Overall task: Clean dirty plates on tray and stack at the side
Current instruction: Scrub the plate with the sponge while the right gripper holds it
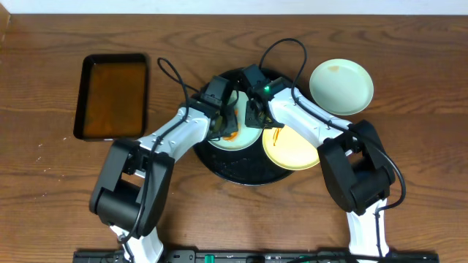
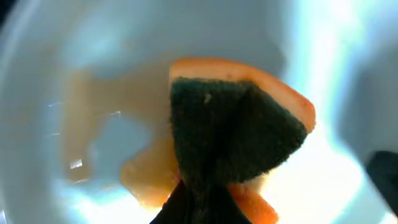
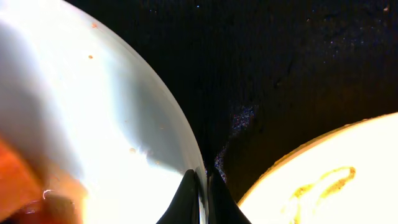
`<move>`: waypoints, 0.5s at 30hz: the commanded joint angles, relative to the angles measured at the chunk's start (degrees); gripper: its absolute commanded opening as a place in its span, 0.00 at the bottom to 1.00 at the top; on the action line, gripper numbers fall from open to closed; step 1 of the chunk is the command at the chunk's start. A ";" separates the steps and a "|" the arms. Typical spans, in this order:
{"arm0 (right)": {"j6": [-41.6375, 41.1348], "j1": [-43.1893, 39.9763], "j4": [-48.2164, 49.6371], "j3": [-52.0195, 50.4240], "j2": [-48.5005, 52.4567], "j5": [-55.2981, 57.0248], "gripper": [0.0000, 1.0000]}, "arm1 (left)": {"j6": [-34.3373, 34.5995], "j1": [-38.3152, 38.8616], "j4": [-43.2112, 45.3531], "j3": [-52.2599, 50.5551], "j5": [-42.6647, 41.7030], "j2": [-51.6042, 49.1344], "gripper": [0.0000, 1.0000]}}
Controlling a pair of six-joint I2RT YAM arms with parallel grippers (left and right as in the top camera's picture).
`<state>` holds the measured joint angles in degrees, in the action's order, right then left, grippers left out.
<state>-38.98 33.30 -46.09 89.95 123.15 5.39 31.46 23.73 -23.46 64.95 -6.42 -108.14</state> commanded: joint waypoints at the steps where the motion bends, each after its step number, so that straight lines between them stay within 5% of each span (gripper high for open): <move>1: -0.61 0.22 -0.52 -0.68 -0.42 1.68 0.01 | -0.98 -2.62 -5.84 -0.63 13.03 -1.57 0.07; 8: -0.61 0.22 -0.46 -0.68 -0.42 1.68 0.01 | -4.68 -4.59 -7.78 -0.57 19.17 2.21 0.07; 15: -0.61 0.22 -0.37 -0.68 -0.42 1.68 0.01 | -3.08 -4.52 -4.79 -0.52 12.94 9.55 0.08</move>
<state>-39.05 33.95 -45.67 89.95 123.13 3.70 28.25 20.08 -29.52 64.93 7.27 -102.72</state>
